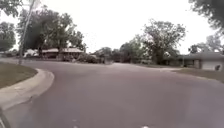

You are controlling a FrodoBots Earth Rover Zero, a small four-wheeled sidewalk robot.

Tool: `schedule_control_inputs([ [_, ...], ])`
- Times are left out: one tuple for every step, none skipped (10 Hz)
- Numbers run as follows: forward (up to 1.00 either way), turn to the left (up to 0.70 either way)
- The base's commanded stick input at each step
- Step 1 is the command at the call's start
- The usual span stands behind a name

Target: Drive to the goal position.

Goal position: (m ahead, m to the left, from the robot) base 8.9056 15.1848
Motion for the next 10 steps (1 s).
schedule_control_inputs([
  [0.7, 0.38],
  [0.7, 0.38],
  [0.7, 0.38],
  [0.7, 0.38],
  [0.7, 0.38],
  [0.7, 0.38],
  [0.7, 0.03],
  [0.7, 0.03],
  [0.7, 0.03],
  [0.7, 0.03],
])
